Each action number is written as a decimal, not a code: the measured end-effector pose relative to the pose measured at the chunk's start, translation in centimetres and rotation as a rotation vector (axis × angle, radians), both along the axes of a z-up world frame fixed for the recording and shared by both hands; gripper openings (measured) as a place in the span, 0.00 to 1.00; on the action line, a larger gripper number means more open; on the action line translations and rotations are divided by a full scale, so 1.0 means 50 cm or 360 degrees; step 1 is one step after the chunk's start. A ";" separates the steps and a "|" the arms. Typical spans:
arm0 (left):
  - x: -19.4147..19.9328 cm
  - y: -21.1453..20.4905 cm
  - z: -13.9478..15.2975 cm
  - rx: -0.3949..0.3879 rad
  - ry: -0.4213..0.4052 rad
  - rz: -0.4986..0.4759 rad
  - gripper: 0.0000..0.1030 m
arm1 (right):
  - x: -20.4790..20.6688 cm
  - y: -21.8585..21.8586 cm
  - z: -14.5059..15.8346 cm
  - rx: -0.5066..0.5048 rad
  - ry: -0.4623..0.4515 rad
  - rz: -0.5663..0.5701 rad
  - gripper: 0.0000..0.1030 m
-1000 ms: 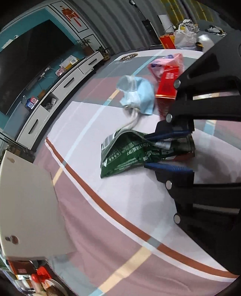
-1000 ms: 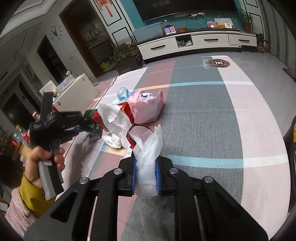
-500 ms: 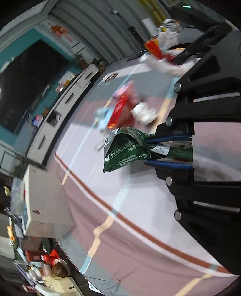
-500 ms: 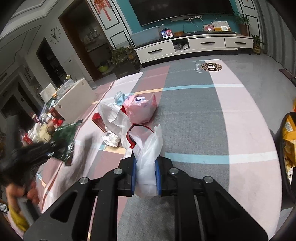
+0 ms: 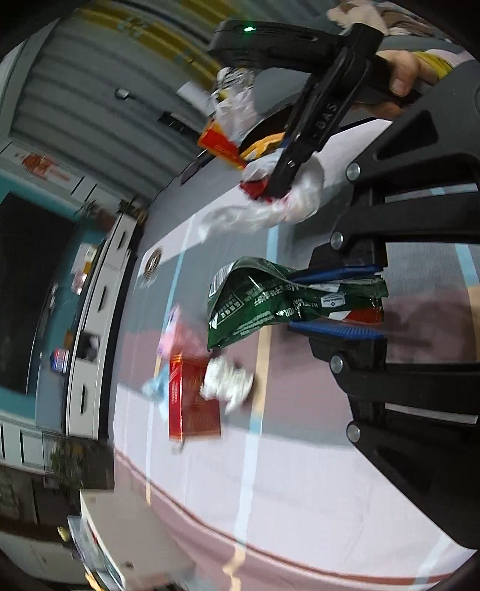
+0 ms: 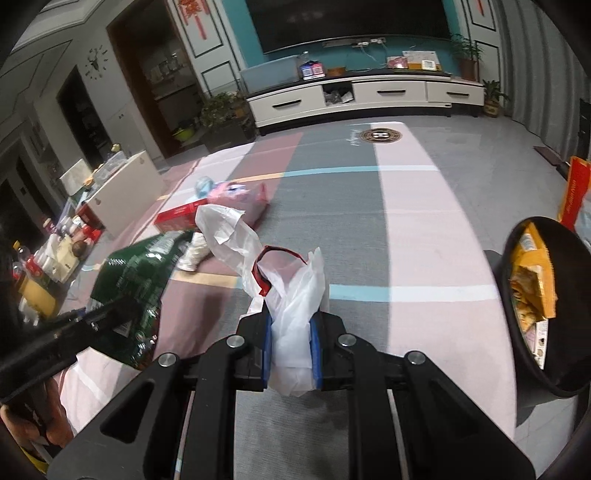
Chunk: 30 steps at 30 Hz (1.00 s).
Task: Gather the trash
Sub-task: 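Grasp the green snack bag with the left tool while the right tool holds the white bag, then carry the green bag and white bag over the bin and open both tools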
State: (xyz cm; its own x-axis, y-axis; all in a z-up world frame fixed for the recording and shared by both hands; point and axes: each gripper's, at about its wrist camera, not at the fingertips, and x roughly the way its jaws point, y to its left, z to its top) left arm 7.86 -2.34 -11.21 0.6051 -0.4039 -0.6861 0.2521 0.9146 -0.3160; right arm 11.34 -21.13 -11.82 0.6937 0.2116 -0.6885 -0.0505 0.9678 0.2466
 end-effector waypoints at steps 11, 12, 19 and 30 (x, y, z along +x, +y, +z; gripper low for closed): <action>-0.007 -0.078 0.003 0.0011 -0.0096 -0.0185 0.22 | -0.031 -0.066 0.006 -0.0003 -0.0017 -0.0074 0.17; -0.011 -0.087 0.008 0.0007 -0.0118 -0.0204 0.22 | -0.037 -0.074 0.008 0.0004 -0.0024 -0.0084 0.17; -0.029 -0.160 0.035 -0.0002 -0.0187 -0.0314 0.22 | -0.078 -0.140 0.040 0.0062 -0.0126 -0.0190 0.17; -0.021 -0.338 0.069 -0.0070 -0.0178 -0.0531 0.22 | -0.155 -0.338 0.047 0.0195 -0.0184 -0.0566 0.17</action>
